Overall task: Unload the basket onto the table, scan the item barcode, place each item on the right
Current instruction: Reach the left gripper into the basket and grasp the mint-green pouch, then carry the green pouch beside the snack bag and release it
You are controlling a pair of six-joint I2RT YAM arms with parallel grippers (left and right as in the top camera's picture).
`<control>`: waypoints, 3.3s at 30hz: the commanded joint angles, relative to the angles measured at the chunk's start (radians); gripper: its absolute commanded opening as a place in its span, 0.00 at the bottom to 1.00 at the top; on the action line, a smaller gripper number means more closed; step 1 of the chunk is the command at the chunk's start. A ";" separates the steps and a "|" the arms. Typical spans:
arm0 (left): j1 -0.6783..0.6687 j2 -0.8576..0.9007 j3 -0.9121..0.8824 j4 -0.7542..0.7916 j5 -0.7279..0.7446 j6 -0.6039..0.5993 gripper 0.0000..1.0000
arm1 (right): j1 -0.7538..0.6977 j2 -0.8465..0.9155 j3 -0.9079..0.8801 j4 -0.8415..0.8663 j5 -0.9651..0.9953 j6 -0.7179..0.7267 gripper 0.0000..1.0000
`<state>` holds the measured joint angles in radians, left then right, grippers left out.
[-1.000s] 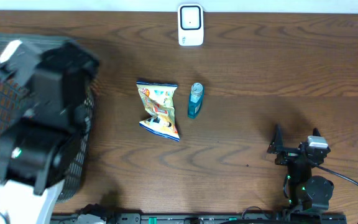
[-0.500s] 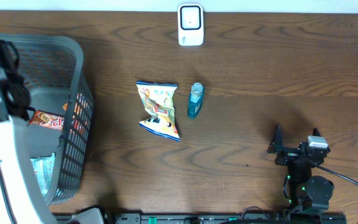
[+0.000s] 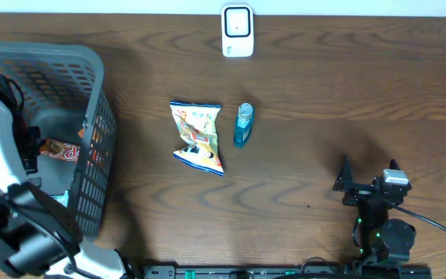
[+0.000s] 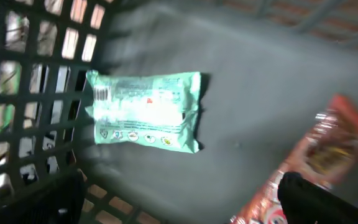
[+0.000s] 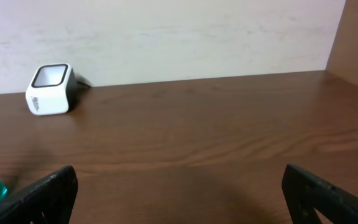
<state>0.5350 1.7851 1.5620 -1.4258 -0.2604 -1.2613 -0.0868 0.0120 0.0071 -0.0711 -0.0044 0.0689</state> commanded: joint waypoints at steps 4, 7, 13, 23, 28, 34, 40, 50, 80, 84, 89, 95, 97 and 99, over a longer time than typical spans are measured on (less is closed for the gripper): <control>0.005 0.126 -0.021 -0.009 -0.037 -0.061 0.98 | -0.005 -0.006 -0.002 -0.004 -0.003 0.013 0.99; 0.005 0.165 -0.037 -0.008 -0.040 -0.061 0.98 | -0.005 -0.006 -0.002 -0.004 -0.003 0.013 0.99; 0.005 0.174 -0.095 0.011 -0.077 -0.094 0.98 | -0.005 -0.006 -0.002 -0.004 -0.003 0.013 0.99; 0.005 0.174 -0.269 0.180 -0.152 -0.094 0.98 | -0.005 -0.006 -0.002 -0.004 -0.003 0.013 0.99; 0.005 0.174 -0.318 0.256 -0.152 -0.094 0.98 | -0.005 -0.006 -0.002 -0.004 -0.003 0.013 0.99; 0.005 0.174 -0.372 0.270 -0.152 -0.095 0.98 | -0.005 -0.006 -0.002 -0.004 -0.003 0.013 0.99; 0.005 0.174 -0.475 0.335 -0.151 -0.095 1.00 | -0.005 -0.006 -0.002 -0.004 -0.003 0.013 0.99; 0.005 0.174 -0.677 0.502 -0.072 -0.095 0.37 | -0.005 -0.006 -0.002 -0.004 -0.003 0.013 0.99; 0.002 -0.702 -0.305 0.522 0.193 0.297 0.07 | -0.005 -0.006 -0.002 -0.004 -0.003 0.013 0.99; -0.026 -0.877 -0.305 0.687 0.481 0.408 0.07 | -0.005 -0.006 -0.002 -0.004 -0.003 0.013 0.99; -0.153 -1.045 -0.305 0.838 0.689 0.520 0.08 | -0.005 -0.006 -0.002 -0.004 -0.003 0.013 0.99; -0.365 -1.087 -0.315 0.858 0.842 0.554 0.07 | -0.005 -0.006 -0.002 -0.004 -0.003 0.013 0.99; -0.438 -1.074 -0.336 0.848 0.860 0.596 0.07 | -0.005 -0.006 -0.002 -0.004 -0.003 0.013 0.99; -0.522 -1.053 -0.365 0.833 0.859 0.664 0.08 | -0.005 -0.006 -0.002 -0.004 -0.003 0.013 0.99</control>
<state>0.1238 0.6979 1.2392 -0.5793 0.5179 -0.7258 -0.0868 0.0120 0.0071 -0.0711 -0.0048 0.0689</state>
